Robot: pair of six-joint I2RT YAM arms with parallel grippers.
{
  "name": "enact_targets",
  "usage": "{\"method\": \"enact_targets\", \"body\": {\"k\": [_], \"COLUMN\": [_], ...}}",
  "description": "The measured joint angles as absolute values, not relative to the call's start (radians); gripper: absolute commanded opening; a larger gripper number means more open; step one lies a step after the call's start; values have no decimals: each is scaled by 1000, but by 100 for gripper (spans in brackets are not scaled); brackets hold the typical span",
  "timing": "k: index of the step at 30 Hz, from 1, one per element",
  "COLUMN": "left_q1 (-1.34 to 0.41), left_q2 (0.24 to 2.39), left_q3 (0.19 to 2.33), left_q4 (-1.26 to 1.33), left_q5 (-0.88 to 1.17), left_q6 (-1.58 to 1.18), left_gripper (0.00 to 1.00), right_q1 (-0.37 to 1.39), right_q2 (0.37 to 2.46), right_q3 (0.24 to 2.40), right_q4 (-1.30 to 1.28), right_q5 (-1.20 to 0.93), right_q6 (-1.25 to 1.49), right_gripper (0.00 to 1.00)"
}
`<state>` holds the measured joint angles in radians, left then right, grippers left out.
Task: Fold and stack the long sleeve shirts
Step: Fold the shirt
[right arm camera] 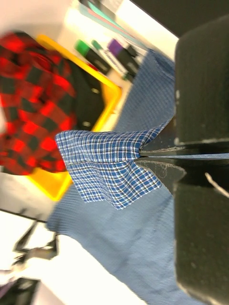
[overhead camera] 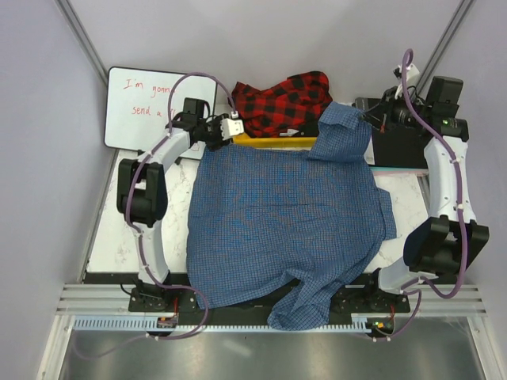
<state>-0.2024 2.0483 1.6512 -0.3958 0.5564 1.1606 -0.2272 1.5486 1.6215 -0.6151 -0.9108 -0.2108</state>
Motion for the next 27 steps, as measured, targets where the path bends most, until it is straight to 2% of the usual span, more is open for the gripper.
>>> {"method": "enact_targets", "body": {"k": [5, 11, 17, 20, 21, 22, 23, 27], "left_q1": [-204, -204, -204, -204, -204, -204, -204, -204], "left_q2": [2110, 2137, 2154, 2154, 2154, 2154, 2154, 2151], "left_q3": [1691, 1696, 1697, 1698, 1699, 1699, 1699, 1699], "left_q4": [-416, -423, -426, -426, -426, -430, -437, -459], "left_q5": [547, 514, 495, 497, 497, 498, 500, 509], "left_q6": [1199, 1245, 1273, 1279, 1281, 1282, 1285, 1291], "left_gripper": [58, 50, 31, 17, 7, 4, 2, 2], "right_q1": [-227, -227, -226, -226, -226, -226, -226, -226], "right_q2": [1552, 1592, 1633, 1638, 1638, 1638, 1638, 1637], "right_q3": [1633, 1701, 1729, 1729, 1729, 1729, 1729, 1729], "right_q4": [-443, -282, -220, -218, -217, -215, -212, -209], "right_q5": [-901, -889, -885, -885, -885, -885, -885, -885], "right_q6": [-59, 70, 128, 139, 140, 143, 144, 147], "right_gripper": [0, 0, 0, 0, 0, 0, 0, 0]}}
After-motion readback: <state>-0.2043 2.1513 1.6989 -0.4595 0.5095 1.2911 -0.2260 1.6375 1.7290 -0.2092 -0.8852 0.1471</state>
